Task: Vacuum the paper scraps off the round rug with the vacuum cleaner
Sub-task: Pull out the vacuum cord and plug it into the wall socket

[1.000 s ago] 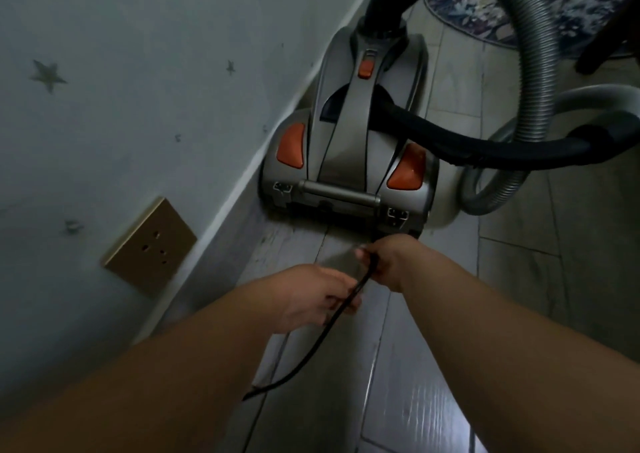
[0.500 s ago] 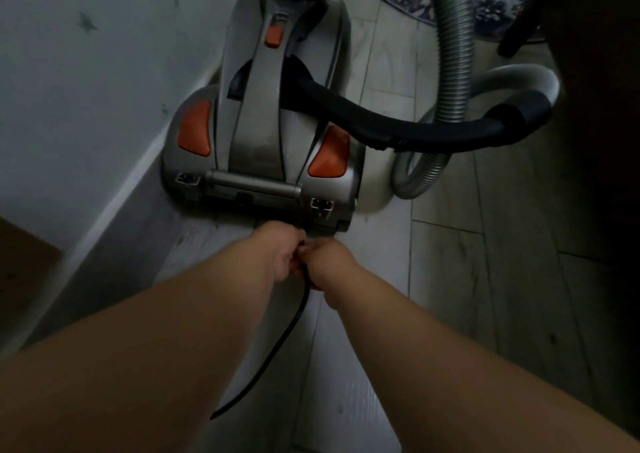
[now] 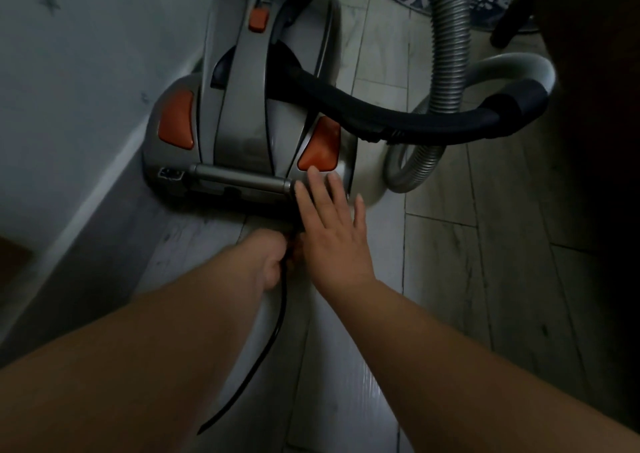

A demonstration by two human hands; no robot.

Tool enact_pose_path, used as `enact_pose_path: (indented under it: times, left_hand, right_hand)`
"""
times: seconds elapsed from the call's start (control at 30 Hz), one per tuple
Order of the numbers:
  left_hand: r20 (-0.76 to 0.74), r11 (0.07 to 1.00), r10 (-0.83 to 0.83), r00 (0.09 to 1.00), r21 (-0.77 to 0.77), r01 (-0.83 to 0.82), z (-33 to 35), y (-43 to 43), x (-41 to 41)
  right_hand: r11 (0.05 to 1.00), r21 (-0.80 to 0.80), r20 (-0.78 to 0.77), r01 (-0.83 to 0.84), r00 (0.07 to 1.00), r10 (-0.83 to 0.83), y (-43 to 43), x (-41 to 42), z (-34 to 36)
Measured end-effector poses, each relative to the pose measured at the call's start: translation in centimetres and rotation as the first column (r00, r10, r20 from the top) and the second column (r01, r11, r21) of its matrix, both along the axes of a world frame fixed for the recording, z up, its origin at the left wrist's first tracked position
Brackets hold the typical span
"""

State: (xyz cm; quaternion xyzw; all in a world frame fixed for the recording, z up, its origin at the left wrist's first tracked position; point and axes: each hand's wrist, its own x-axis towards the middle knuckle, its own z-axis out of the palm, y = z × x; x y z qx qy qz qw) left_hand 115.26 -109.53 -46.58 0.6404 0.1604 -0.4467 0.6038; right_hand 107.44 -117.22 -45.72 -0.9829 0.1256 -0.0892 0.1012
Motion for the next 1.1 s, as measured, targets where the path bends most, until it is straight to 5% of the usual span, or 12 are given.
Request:
enact_pose_path:
  times: [0.3, 0.47, 0.67, 0.93, 1.1]
  left_hand:
    - [0.126, 0.99, -0.138, 0.982, -0.02, 0.142, 3.4, 4.9, -1.1]
    - [0.214, 0.965, -0.167, 0.963, -0.167, 0.204, 7.4, 8.8, -1.8]
    - [0.306, 0.87, -0.371, 0.877, -0.216, 0.444, 10.0, 12.2, -2.0]
    - [-0.03, 0.874, -0.465, 0.885, -0.173, 0.454, 8.8, 9.5, -1.1]
    - [-0.013, 0.859, -0.509, 0.861, 0.057, 0.509, 8.5, 4.7, -0.9]
  right_hand:
    - [0.999, -0.031, -0.125, 0.029, 0.992, -0.032, 0.1, 0.1, 0.2]
    - [0.998, 0.055, -0.144, 0.019, 0.989, -0.011, 0.7, 0.1, 1.4]
    - [0.999, 0.027, -0.186, 0.022, 0.982, -0.016, 1.3, 0.3, 2.0]
    - [0.994, -0.095, -0.245, -0.062, 0.969, 0.037, 0.8, -0.2, 3.1]
    - [0.987, -0.111, -0.295, -0.117, 0.952, 0.079, 0.0, -0.4, 3.3]
